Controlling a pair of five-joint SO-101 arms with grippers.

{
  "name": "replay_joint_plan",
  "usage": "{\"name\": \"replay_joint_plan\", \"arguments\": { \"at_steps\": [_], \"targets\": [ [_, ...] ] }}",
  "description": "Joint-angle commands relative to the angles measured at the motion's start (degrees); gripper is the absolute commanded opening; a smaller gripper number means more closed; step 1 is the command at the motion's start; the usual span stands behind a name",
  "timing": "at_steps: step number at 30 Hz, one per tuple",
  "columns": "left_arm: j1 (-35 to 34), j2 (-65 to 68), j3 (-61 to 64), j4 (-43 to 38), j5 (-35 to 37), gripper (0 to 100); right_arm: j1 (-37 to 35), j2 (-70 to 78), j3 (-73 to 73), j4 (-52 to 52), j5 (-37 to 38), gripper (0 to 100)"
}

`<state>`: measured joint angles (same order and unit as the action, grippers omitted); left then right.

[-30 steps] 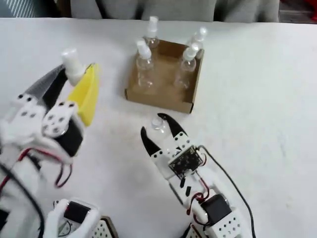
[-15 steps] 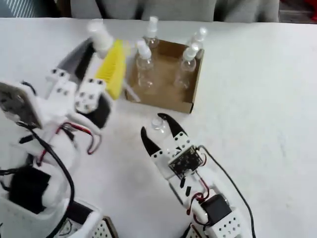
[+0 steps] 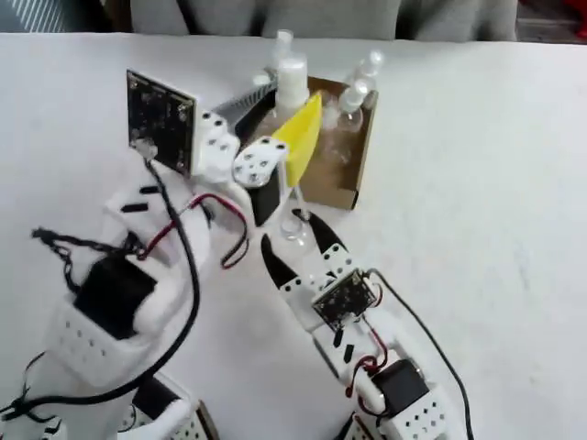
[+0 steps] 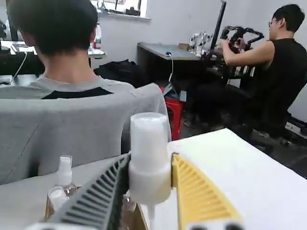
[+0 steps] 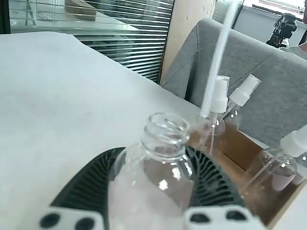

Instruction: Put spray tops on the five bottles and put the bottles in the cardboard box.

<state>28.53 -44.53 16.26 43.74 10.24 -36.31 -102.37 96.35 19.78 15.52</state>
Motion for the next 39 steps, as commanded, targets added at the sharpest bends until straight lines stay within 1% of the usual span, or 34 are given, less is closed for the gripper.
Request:
{"name": "replay_joint_plan", "arguments": {
  "at_steps": [1, 7, 11, 16, 21, 23, 29, 33, 35, 39],
  "targets": [
    [0.4, -1.27, -1.67, 2.11, 0.35, 2, -0.57, -0.13, 0.53, 0.22, 0.53, 1.7],
    [0.48, -8.22, 7.12, 1.58, 0.26, 2, -0.57, -0.13, 0.53, 0.22, 0.53, 1.7],
    [0.31, -11.82, 10.55, -1.41, 0.26, 2, -0.57, -0.13, 0.53, 0.22, 0.53, 1.7],
    [0.31, -13.76, 12.48, -2.29, 0.09, 2, -0.48, -0.13, 0.53, 0.22, 0.53, 1.7],
    [0.31, -13.85, 12.4, -9.67, 0.18, 2, -0.57, -0.13, 0.53, 1.54, 0.53, 1.7],
    [0.31, -13.76, 12.4, -10.99, 0.18, 2, -0.57, -0.13, 0.53, 1.71, 0.53, 1.7],
    [-0.04, -13.93, 13.01, -9.41, -0.18, 2, -0.57, -0.13, 0.53, 1.71, 0.53, 1.7],
    [-2.42, -13.76, 13.27, -9.23, -0.18, 2, -0.57, -0.13, 0.53, 1.71, 0.53, 1.7],
    [-4.09, -14.2, 14.95, -9.49, -0.18, 2, -0.57, -0.13, 0.53, 1.71, 0.53, 1.7],
    [-4.62, -14.2, 18.55, -9.32, -0.18, 2, -0.57, -0.13, 0.53, 1.71, 0.53, 1.7]
  ]
}}
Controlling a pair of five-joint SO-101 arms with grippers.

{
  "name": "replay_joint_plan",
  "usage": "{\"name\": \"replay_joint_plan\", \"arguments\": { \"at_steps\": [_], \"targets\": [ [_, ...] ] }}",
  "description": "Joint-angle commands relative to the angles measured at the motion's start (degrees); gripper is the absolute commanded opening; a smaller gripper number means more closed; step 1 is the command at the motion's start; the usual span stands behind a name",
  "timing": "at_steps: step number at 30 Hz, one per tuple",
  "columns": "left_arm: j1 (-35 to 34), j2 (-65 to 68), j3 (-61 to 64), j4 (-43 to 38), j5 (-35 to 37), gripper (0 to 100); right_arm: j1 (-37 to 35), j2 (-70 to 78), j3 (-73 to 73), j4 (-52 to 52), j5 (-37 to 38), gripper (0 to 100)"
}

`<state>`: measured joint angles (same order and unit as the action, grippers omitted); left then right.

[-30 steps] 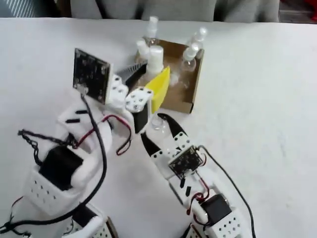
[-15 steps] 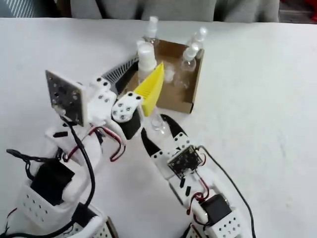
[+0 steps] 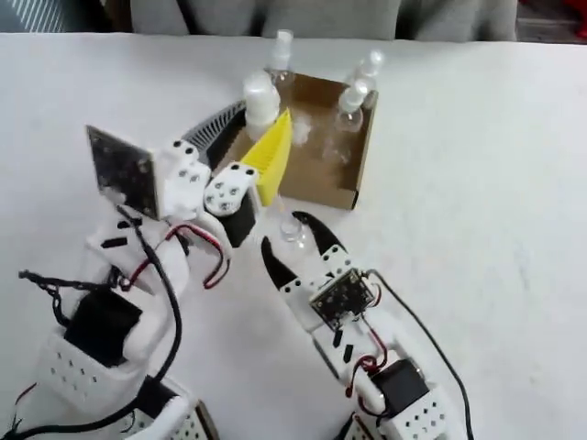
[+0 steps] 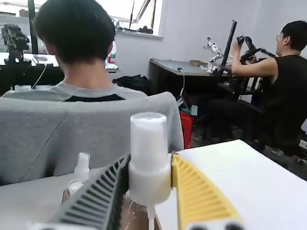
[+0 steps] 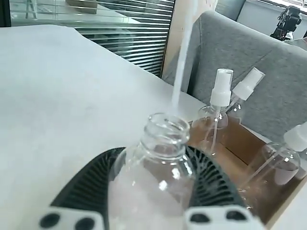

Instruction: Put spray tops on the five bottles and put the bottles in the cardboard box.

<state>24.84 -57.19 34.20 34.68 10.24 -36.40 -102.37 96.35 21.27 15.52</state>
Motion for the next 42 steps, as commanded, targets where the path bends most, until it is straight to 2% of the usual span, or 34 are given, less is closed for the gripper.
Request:
{"name": "replay_joint_plan", "arguments": {
  "at_steps": [1, 10, 16, 23, 30, 42],
  "targets": [
    [-0.92, -1.54, 1.23, -0.26, -0.18, 2, -0.48, -0.13, 0.53, 0.22, 0.53, 1.7],
    [-0.48, -1.63, 2.37, 0.26, 0.18, 2, -0.48, -0.22, 0.53, 0.22, 0.53, 1.7],
    [-0.4, -1.63, 3.96, 6.07, 0.18, 2, -0.48, -0.22, 0.53, 0.22, 0.53, 1.7],
    [-0.31, -1.63, 6.86, 5.89, 0.26, 2, -0.4, -0.22, 0.53, 0.22, 0.53, 1.7],
    [6.02, -1.63, 6.51, 6.24, 0.35, 2, -0.4, -0.4, 0.53, 0.22, 0.53, 1.7],
    [6.64, -1.63, 10.73, 6.33, 0.26, 2, -0.22, -0.4, 0.53, 0.22, 0.53, 1.7]
  ]
}}
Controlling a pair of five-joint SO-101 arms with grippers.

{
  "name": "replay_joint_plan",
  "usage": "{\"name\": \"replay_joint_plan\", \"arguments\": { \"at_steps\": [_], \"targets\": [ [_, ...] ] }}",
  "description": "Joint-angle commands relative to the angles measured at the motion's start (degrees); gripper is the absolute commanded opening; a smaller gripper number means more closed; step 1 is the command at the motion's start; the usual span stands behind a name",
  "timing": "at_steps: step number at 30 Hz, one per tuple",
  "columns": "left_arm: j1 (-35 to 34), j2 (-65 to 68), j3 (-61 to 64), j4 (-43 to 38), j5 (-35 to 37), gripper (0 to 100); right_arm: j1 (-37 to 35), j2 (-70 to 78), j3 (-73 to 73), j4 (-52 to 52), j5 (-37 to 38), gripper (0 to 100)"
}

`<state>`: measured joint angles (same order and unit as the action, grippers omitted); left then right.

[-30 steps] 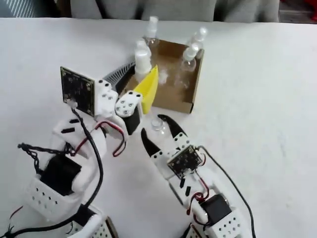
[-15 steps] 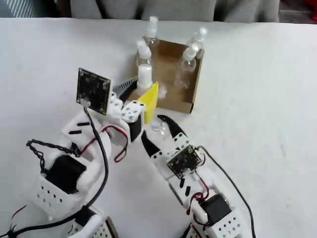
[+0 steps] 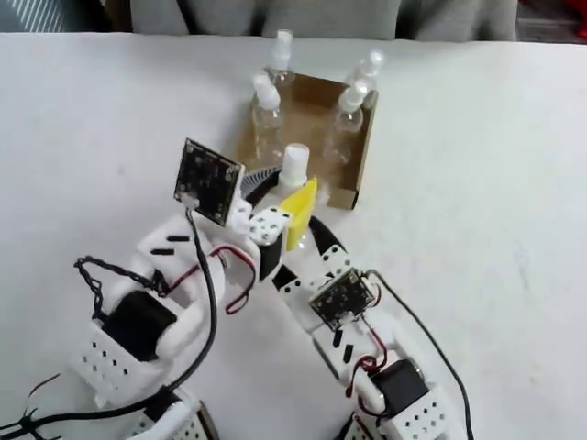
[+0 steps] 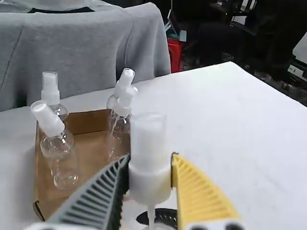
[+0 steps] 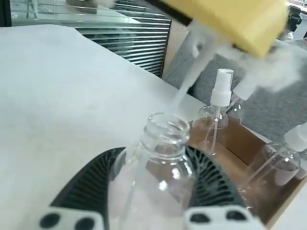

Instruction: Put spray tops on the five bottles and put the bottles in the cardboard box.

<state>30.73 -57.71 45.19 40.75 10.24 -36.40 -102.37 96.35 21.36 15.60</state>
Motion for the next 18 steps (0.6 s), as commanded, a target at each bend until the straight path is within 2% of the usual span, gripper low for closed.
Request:
{"name": "replay_joint_plan", "arguments": {
  "at_steps": [1, 12, 18],
  "targets": [
    [0.75, -1.1, 0.0, 0.26, 0.26, 2, -0.22, -0.4, 0.53, 0.13, 0.44, 1.7],
    [0.75, -1.19, 2.64, 0.26, 0.18, 2, -0.22, -0.31, 0.53, 0.13, 0.44, 1.7],
    [0.84, -9.45, 7.74, -0.18, 0.18, 2, -0.22, -0.48, 0.53, 0.13, 0.44, 1.7]
  ]
}}
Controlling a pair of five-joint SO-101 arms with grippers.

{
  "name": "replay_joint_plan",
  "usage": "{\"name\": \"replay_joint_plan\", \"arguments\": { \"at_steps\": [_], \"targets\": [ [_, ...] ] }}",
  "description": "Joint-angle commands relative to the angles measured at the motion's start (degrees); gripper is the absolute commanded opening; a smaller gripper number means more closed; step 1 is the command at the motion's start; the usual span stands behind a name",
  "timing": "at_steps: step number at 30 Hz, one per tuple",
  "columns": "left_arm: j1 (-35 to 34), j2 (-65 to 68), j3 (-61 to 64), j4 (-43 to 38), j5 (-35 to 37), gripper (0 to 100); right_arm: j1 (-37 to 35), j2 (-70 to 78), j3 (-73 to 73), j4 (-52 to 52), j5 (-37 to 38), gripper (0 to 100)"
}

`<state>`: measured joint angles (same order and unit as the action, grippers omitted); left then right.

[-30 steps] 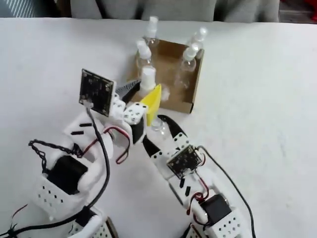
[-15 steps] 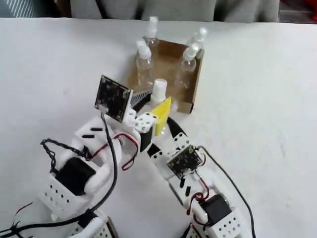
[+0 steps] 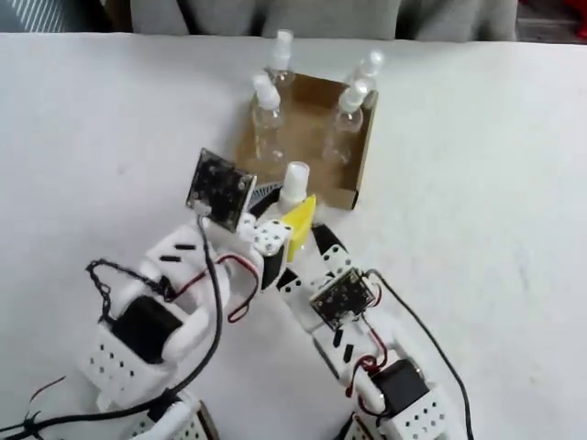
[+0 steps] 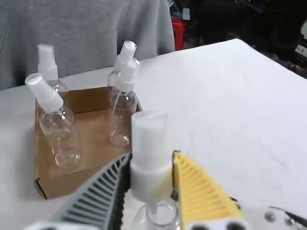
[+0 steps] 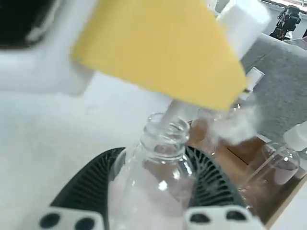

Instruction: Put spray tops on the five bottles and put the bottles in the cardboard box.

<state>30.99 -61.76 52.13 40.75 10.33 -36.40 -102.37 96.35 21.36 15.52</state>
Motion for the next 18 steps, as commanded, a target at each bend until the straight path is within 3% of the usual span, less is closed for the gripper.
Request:
{"name": "replay_joint_plan", "arguments": {
  "at_steps": [1, 7, 13, 18],
  "targets": [
    [0.57, -7.08, 1.67, -0.26, 0.09, 2, -0.22, -0.48, 0.53, 0.13, 0.53, 1.7],
    [0.48, -12.53, 9.14, -0.44, 0.09, 2, -0.22, -0.48, 0.53, 0.13, 0.53, 1.7],
    [0.22, -16.4, 18.11, -9.14, 0.09, 2, -0.13, -0.48, 0.53, 0.13, 0.53, 1.7],
    [0.22, -21.23, 23.03, -11.43, 0.09, 2, -0.13, -0.57, 0.53, 0.13, 0.53, 1.7]
  ]
}}
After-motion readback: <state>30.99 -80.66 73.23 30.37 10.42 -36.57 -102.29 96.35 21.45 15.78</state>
